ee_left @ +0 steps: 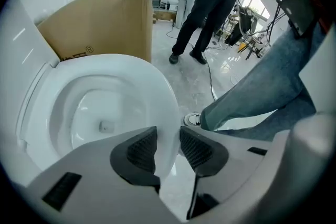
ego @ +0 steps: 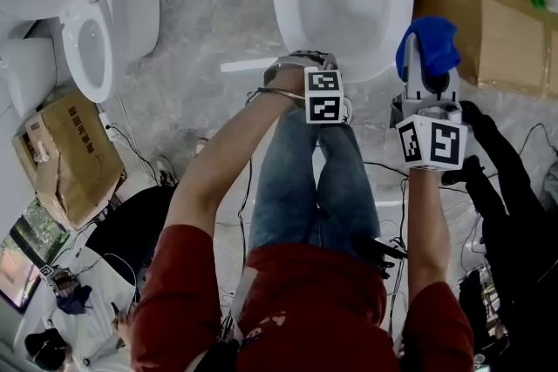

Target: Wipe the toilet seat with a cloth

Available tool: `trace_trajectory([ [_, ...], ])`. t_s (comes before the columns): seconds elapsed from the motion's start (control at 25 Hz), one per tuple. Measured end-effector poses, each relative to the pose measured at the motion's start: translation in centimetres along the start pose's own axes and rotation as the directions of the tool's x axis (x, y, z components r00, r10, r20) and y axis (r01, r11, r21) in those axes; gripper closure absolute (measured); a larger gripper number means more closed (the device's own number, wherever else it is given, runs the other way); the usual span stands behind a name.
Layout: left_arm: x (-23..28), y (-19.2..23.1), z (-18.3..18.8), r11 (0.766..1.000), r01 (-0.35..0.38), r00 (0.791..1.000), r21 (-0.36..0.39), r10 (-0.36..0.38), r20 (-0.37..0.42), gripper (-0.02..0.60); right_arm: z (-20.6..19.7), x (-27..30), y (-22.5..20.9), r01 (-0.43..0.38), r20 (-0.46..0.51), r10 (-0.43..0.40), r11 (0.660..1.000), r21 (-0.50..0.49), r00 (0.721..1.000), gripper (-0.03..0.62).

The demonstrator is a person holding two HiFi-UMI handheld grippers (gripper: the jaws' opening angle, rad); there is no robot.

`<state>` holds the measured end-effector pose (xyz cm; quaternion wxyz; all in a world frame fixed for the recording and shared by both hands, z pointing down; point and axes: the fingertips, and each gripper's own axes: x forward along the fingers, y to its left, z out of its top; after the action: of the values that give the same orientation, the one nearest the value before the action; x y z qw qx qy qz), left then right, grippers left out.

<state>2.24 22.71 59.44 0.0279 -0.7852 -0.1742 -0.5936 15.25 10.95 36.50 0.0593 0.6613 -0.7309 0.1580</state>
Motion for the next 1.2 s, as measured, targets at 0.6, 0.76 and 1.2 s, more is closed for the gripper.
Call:
trace_trajectory([
  [0.6, 3.9, 0.9, -0.8, 0.989, -0.02, 0.998, -0.144, 0.029, 0.061, 0.442, -4.8, 1.4, 1.1, -0.064, -0.059, 0.064, 0.998, -0.005, 0.996, 0.54],
  [0.76, 2.5, 1.1, 0.1, 0.98, -0.033, 0.99, -0.198, 0.059, 0.128, 0.442, -4.5, 1.6, 1.2, -0.063, -0.056, 0.063, 0.998, -0.004, 0.996, 0.54],
  [1.2, -12.7, 14.1, 2.8, 0.675, -0.232, 0.56, -0.7, 0.681, 0.471, 0.565, -2.7, 4.4, 1.3, -0.057, -0.027, 0.056, 0.998, -0.02, 0.998, 0.54],
])
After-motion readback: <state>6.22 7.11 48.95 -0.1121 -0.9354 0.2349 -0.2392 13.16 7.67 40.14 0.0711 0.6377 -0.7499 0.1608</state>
